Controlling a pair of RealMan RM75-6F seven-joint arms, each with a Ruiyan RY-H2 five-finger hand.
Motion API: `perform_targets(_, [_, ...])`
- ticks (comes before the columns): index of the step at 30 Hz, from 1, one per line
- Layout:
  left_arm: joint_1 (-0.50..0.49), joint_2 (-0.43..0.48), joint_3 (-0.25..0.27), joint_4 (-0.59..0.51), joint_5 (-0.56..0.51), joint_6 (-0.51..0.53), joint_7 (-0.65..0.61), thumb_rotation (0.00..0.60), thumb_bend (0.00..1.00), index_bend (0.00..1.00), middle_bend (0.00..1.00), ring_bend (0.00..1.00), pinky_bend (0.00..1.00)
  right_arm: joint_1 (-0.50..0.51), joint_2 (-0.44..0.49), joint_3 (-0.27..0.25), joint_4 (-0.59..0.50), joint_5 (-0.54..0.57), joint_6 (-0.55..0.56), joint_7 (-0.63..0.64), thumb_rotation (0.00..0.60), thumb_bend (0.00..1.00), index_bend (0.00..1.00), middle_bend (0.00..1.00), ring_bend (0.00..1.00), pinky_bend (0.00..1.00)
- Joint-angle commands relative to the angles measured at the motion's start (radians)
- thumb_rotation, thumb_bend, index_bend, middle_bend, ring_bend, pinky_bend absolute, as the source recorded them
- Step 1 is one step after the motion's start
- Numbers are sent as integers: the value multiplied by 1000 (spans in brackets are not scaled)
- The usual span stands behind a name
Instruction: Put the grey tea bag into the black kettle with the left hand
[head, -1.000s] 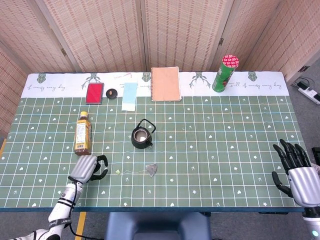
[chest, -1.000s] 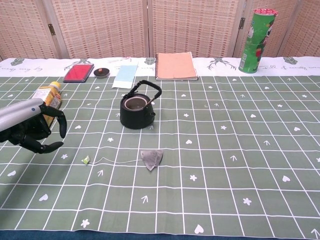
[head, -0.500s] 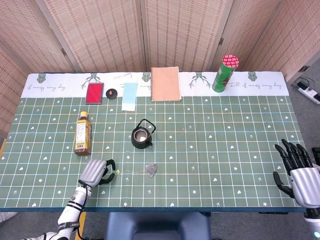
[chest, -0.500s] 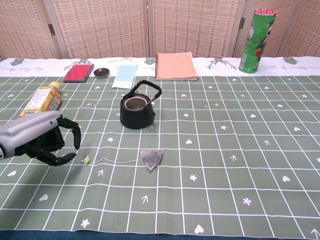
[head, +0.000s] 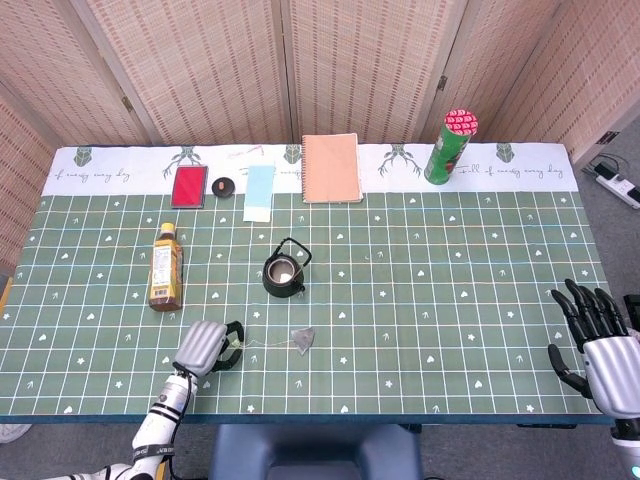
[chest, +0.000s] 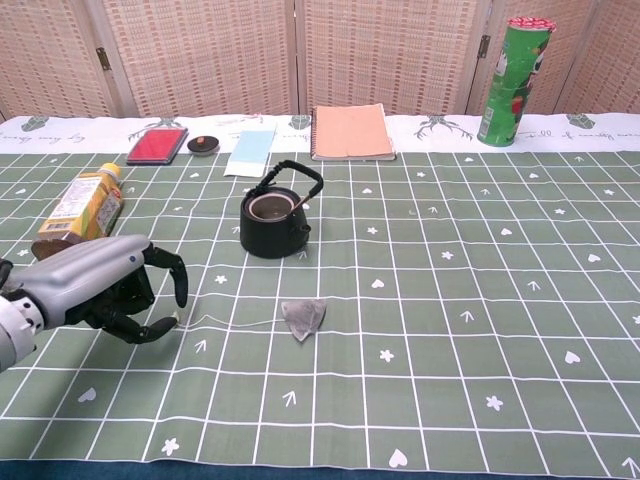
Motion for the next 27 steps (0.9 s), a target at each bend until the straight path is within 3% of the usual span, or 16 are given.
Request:
perform_targets(1, [-3,-11,-6,12,-9,3,3,600,367,468,1000,992,964,0,0,0,0,0,1,0,600,478,0,0,0,0])
perform_targets(27, [-25,-16,-1,68,-33,-49,-39,600,366,454,1000,996,964,-7,6,5,-3,5,8,9,600,478,0,0,0,0])
